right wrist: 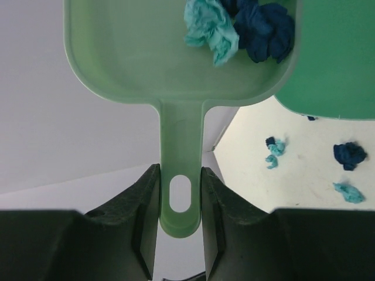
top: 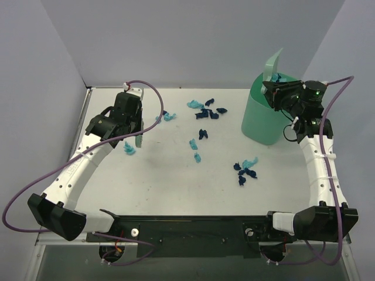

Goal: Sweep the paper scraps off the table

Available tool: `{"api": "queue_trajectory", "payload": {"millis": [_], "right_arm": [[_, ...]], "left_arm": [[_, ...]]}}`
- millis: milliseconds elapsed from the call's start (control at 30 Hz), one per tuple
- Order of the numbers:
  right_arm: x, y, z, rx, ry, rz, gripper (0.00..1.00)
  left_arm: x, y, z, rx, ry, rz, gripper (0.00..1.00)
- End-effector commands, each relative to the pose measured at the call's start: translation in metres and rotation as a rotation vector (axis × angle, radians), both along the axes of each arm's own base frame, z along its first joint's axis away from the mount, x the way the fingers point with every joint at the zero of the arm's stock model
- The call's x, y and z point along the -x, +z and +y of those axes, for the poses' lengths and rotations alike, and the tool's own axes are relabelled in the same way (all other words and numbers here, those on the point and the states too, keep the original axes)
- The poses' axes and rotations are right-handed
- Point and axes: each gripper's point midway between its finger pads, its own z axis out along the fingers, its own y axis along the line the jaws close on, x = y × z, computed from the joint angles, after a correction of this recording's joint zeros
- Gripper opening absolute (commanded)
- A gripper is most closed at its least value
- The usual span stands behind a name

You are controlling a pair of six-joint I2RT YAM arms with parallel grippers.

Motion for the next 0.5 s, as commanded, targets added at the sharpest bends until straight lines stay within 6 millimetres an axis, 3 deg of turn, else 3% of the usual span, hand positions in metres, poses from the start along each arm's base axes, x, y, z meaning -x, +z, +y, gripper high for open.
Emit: {"api": "queue_trajectory", "payload": {"millis": [0, 467], "right_arm": [[0.0006, 0.0432, -0.0077, -0.172, -0.064, -0.148, 0.00], [-0.0012, 0.0393, -0.0115, -0.373, -0.117, -0.165, 0.00]], "left_arm": [[-0.0079, 0.0143, -0.0036, 0.046, 0.009, -0.067, 0.00], [-0.0066, 0.0163, -0.0028, 0.048, 0.006, -0.073, 0.00]]}}
